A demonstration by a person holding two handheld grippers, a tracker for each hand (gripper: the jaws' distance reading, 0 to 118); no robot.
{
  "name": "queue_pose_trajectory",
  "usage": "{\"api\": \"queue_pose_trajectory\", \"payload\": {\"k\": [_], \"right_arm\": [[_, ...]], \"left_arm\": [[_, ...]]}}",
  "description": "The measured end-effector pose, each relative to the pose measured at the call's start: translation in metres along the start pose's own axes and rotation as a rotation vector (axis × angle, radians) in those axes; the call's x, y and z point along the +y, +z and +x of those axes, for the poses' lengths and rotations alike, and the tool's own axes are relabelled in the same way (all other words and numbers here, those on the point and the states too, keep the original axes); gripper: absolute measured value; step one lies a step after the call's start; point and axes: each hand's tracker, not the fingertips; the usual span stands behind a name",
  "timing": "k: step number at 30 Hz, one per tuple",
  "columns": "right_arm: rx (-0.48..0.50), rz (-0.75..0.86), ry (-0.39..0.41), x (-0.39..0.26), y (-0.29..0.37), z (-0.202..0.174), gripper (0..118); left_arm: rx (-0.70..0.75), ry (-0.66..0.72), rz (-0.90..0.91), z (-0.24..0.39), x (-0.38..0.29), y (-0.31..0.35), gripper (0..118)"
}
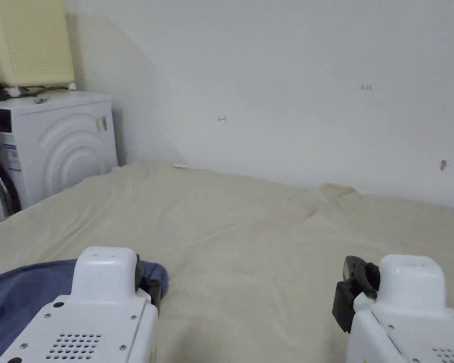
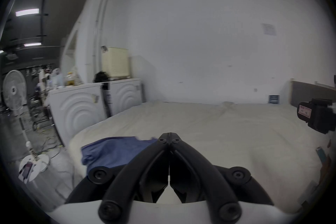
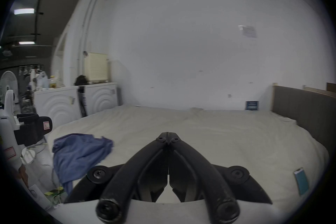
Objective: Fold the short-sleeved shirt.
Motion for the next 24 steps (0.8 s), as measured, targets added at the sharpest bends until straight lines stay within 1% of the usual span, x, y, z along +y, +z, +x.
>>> {"api": "queue_pose_trajectory", "payload": {"k": [4,7,10,14,18,21,24], "right_arm": [[0.155,-0.027,0.031,-0.005,-0.019,-0.054,0],[0.249,-0.054,0.042,-0.011,-0.026,-0.088,0],[0.29,-0.074,0.068,-0.015,-0.031,-0.111,0],[0.3,-0.095,0.094,-0.021,-0.036,-0.122,0],[0.282,-0.137,0.095,-0.028,-0.046,-0.121,0],[0.27,-0.173,0.083,-0.036,-0.056,-0.118,0],[0.255,-0.211,0.098,-0.045,-0.068,-0.119,0]], "left_arm": [[0.138,0.059,-0.034,-0.055,-0.008,0.004,0],[0.19,0.051,-0.062,-0.079,-0.011,0.005,0],[0.216,0.047,-0.071,-0.09,-0.015,0.002,0],[0.185,0.097,-0.123,-0.096,-0.022,-0.012,0],[0.174,0.07,-0.185,-0.094,-0.041,-0.031,0],[0.151,0.099,-0.237,-0.096,-0.055,-0.047,0],[0.146,0.116,-0.304,-0.099,-0.071,-0.064,0]]}}
